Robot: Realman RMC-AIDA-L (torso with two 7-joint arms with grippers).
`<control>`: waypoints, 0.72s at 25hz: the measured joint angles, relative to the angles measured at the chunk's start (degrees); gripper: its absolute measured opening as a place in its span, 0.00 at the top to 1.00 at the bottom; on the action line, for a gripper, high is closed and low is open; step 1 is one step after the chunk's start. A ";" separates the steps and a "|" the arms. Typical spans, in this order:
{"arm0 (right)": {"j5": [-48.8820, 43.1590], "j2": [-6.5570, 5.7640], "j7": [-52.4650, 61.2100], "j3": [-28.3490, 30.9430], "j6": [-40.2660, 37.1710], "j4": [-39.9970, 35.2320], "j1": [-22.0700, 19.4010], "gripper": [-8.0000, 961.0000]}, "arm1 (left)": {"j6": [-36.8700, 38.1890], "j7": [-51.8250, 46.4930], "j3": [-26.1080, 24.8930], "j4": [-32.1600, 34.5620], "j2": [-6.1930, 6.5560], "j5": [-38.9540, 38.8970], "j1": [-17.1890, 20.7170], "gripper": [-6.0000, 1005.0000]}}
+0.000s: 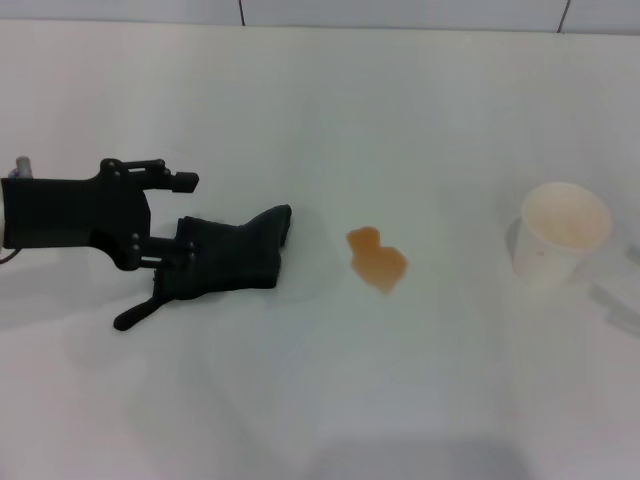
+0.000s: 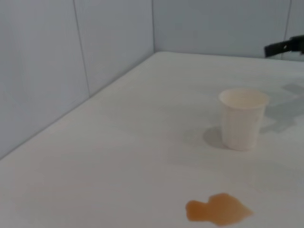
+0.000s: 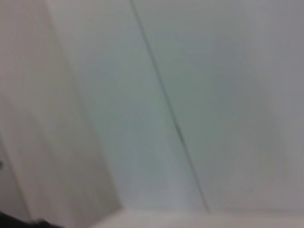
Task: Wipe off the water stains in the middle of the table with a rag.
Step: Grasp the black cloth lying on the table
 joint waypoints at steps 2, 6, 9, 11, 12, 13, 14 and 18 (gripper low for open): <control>0.34 0.06 0.01 0.88 -2.64 -0.59 0.96 0.09 | -0.19 0.09 -0.36 0.00 0.00 -0.36 -0.03 0.17; 0.83 0.20 0.12 0.30 -6.99 -3.42 3.89 0.09 | -0.78 0.13 -0.59 0.00 -0.09 -0.94 -0.24 0.17; -0.19 0.23 0.42 -1.91 -6.34 -5.70 5.94 0.09 | -1.21 0.05 -0.59 0.00 -0.30 -1.21 -0.35 0.17; -2.24 0.20 0.69 -3.27 -4.86 -7.19 7.67 0.09 | -1.47 0.04 -0.83 0.00 -0.44 -1.27 -0.34 0.17; -3.93 0.20 1.15 -3.64 -4.05 -8.02 8.28 0.09 | -1.53 0.04 -0.97 0.00 -0.49 -1.28 -0.32 0.17; -5.30 0.22 1.63 -3.96 -3.37 -8.79 8.85 0.09 | -1.53 0.04 -1.14 0.00 -0.54 -1.28 -0.32 0.17; -7.02 0.23 2.44 -4.50 -2.48 -9.93 9.37 0.09 | -1.54 0.04 -1.18 0.00 -0.58 -1.29 -0.31 0.17; -12.27 0.27 6.03 -8.73 1.37 -15.85 10.81 0.09 | -1.86 -0.12 -1.25 0.00 -0.62 -1.88 -0.29 0.17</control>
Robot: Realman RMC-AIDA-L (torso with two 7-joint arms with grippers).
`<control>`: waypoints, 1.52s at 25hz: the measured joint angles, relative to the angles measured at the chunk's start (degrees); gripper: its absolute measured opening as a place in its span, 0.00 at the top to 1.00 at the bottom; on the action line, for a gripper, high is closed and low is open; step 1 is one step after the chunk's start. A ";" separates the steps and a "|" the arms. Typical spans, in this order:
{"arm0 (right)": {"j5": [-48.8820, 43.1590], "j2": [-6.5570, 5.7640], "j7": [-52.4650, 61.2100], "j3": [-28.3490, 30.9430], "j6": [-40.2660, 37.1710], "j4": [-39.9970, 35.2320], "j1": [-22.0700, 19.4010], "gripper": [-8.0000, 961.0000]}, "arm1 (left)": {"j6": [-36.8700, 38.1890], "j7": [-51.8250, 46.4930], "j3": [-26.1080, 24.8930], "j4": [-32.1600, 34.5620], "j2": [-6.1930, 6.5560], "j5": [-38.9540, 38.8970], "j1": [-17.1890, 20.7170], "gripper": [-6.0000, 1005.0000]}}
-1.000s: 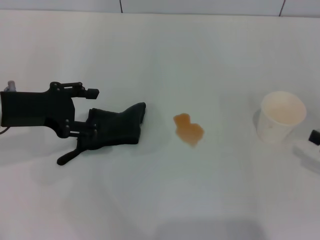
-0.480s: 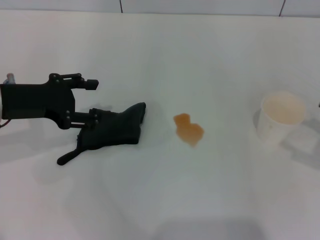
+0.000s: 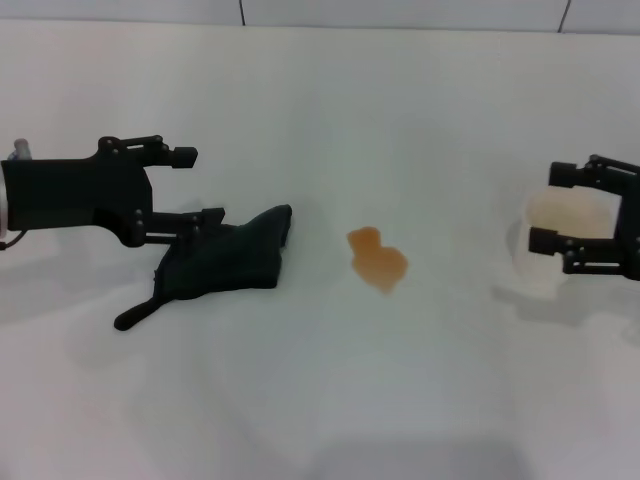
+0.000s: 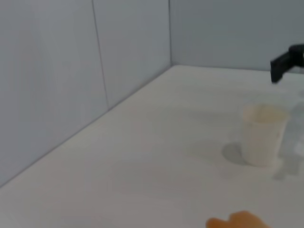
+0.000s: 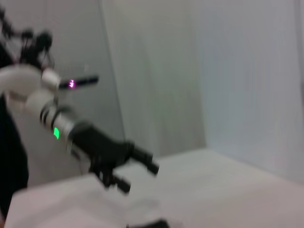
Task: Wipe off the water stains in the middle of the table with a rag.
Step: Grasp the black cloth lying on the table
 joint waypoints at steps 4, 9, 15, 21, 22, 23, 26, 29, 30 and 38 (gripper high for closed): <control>-2.31 -0.01 2.83 -4.32 2.46 -6.25 0.00 0.09 | -0.26 -0.18 -0.03 0.00 0.00 -0.65 0.02 0.17; -5.55 0.00 6.08 -6.49 3.27 -11.10 0.19 0.09 | -0.94 -0.37 -0.04 0.00 -0.16 -0.79 -0.03 0.17; -6.56 0.06 7.59 -7.53 3.83 -13.65 0.32 0.09 | -1.08 -0.41 -0.04 0.05 -0.61 -0.79 -0.07 0.17; -8.75 0.07 10.02 -9.31 5.51 -15.40 0.46 0.10 | -1.07 -0.42 -0.03 0.24 -0.66 -0.79 -0.07 0.17; -9.18 0.07 10.53 -9.83 6.04 -15.63 0.49 0.10 | -1.06 -0.42 -0.04 0.27 -0.66 -0.79 -0.07 0.17; -9.45 0.07 10.94 -10.31 6.42 -15.80 0.52 0.10 | -1.04 -0.42 -0.03 0.30 -0.66 -0.79 -0.05 0.17; -9.95 0.07 11.65 -11.24 6.99 -16.18 0.77 0.10 | -1.02 -0.42 -0.04 0.32 -0.65 -0.79 -0.04 0.17; -10.01 0.07 12.15 -11.47 7.06 -16.45 1.15 0.10 | -0.85 -0.42 -0.03 0.42 -0.64 -0.79 -0.08 0.17; -10.00 0.07 12.39 -11.49 7.06 -16.60 1.19 0.09 | -0.82 -0.42 -0.03 0.44 -0.63 -0.79 -0.09 0.17; -9.66 0.14 14.28 -12.04 6.38 -18.25 1.17 0.14 | -0.43 -2.93 0.01 0.61 0.16 -0.75 -0.31 0.17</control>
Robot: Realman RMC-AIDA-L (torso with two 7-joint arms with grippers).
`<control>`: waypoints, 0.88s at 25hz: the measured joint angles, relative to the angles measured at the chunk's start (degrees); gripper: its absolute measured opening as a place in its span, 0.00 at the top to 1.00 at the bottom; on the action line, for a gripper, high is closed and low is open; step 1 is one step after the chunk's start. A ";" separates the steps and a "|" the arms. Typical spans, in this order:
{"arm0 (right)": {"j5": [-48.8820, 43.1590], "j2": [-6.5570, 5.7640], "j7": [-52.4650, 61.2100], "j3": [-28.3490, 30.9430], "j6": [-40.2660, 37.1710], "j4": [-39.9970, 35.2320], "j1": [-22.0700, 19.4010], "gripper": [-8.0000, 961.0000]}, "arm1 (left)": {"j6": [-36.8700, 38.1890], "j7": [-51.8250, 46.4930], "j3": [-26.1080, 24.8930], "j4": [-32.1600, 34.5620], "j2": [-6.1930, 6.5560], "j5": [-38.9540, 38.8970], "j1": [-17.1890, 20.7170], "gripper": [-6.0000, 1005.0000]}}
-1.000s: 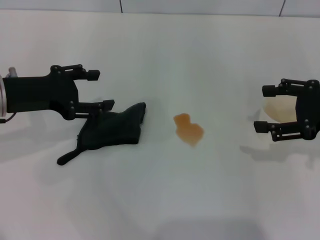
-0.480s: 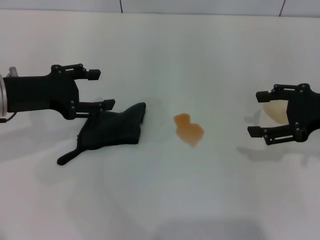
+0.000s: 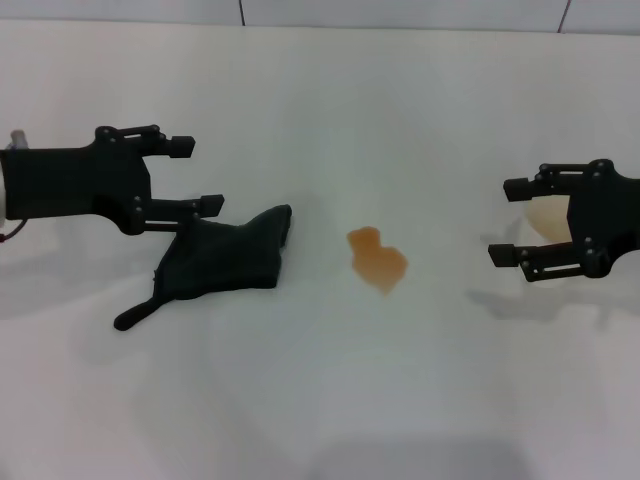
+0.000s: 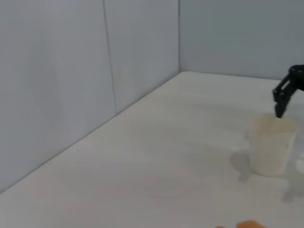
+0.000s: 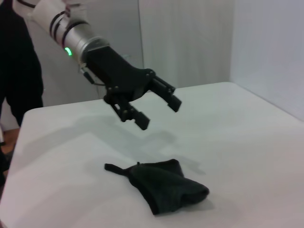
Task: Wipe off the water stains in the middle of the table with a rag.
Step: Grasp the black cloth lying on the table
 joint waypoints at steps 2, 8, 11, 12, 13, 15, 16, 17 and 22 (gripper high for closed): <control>-0.01 0.01 0.87 -0.72 0.01 -0.74 -0.05 0.15 | 0.78 -1.93 0.24 0.20 0.78 0.63 -0.53 0.17; 0.40 0.03 1.88 -1.63 0.40 -1.56 0.07 0.18 | 3.90 -11.79 0.62 3.23 3.34 11.44 -4.85 0.17; 1.20 0.10 1.89 -2.06 0.50 -1.58 0.10 0.20 | 5.16 -14.83 0.64 3.48 3.97 16.99 -7.35 0.17; 1.42 0.11 1.89 -2.24 0.59 -1.59 0.12 0.20 | 5.28 -15.68 0.68 3.48 4.10 19.41 -8.21 0.17; 1.64 0.12 1.90 -2.64 0.89 -1.60 0.16 0.20 | 5.25 -16.13 0.68 3.39 4.10 21.03 -8.84 0.17; 2.13 0.12 1.91 -3.41 1.50 -1.65 0.20 0.20 | 5.00 -16.70 0.67 3.14 3.93 24.15 -10.06 0.17; 2.47 0.11 1.92 -3.71 1.70 -1.66 0.21 0.20 | 4.92 -16.83 0.66 3.08 3.80 25.07 -10.53 0.17; 2.83 0.11 1.92 -3.98 1.82 -1.66 0.20 0.20 | 4.88 -16.93 0.65 3.05 3.64 25.96 -11.05 0.17; 3.94 0.10 1.89 -4.93 2.20 -1.67 0.20 0.20 | 4.52 -16.95 2.02 3.06 2.46 26.80 -12.68 0.17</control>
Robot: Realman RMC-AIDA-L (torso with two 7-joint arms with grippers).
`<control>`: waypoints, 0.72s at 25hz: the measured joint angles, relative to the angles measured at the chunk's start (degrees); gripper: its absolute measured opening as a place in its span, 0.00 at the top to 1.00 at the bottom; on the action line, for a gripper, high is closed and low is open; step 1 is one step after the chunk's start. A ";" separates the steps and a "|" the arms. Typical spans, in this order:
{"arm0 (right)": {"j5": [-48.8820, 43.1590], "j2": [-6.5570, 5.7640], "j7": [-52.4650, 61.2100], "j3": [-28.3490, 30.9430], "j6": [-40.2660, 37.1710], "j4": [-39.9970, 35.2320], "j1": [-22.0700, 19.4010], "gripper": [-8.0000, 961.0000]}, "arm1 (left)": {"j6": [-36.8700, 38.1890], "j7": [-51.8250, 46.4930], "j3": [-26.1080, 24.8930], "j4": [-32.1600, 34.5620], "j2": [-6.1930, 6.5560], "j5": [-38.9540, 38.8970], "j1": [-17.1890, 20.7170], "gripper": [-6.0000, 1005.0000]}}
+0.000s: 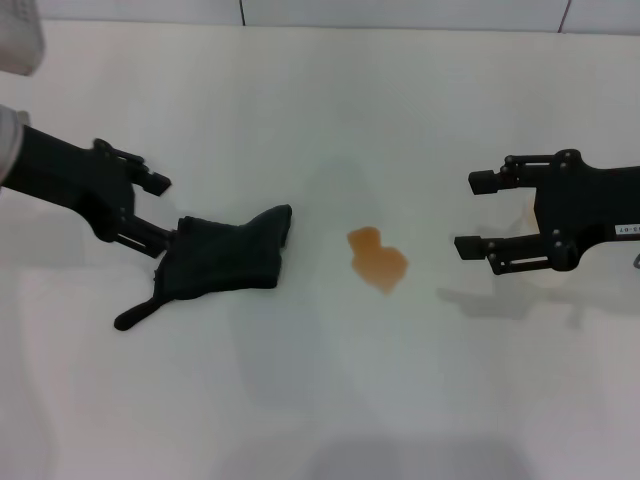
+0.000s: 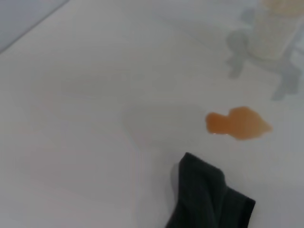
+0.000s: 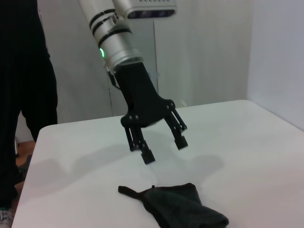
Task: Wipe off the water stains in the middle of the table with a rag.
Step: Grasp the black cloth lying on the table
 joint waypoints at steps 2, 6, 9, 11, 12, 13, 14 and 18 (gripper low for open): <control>0.15 0.00 0.00 -0.28 0.12 -0.02 -0.01 0.20 | -0.71 0.00 1.79 0.02 -0.75 0.26 -0.27 0.17; 0.76 0.00 0.00 -0.77 0.31 -0.21 -0.04 0.20 | -2.79 0.21 4.55 -0.39 -2.23 0.70 -0.15 0.17; 1.06 0.00 -0.04 -1.12 0.39 -0.57 -0.09 0.20 | -4.25 0.20 5.11 -2.09 -2.46 1.60 -0.16 0.17; 1.06 0.00 -0.04 -1.17 0.43 -0.73 -0.15 0.20 | -4.79 0.32 5.02 -2.76 -2.47 1.67 -0.19 0.17; 1.06 0.00 -0.04 -1.17 0.44 -0.74 -0.17 0.20 | -5.19 0.42 4.99 -2.92 -2.48 1.65 -0.05 0.17; 1.06 0.00 -0.03 -1.19 0.44 -0.74 -0.20 0.20 | -5.54 0.43 5.00 -2.98 -2.55 1.65 0.06 0.17; 1.06 0.00 -0.02 -1.21 0.44 -0.74 -0.22 0.20 | -5.84 0.46 5.03 -3.05 -2.60 1.64 0.15 0.17; 1.21 0.00 0.02 -1.46 0.44 -0.63 -0.41 0.20 | -7.29 1.12 5.17 -4.51 -3.05 1.67 -0.04 0.17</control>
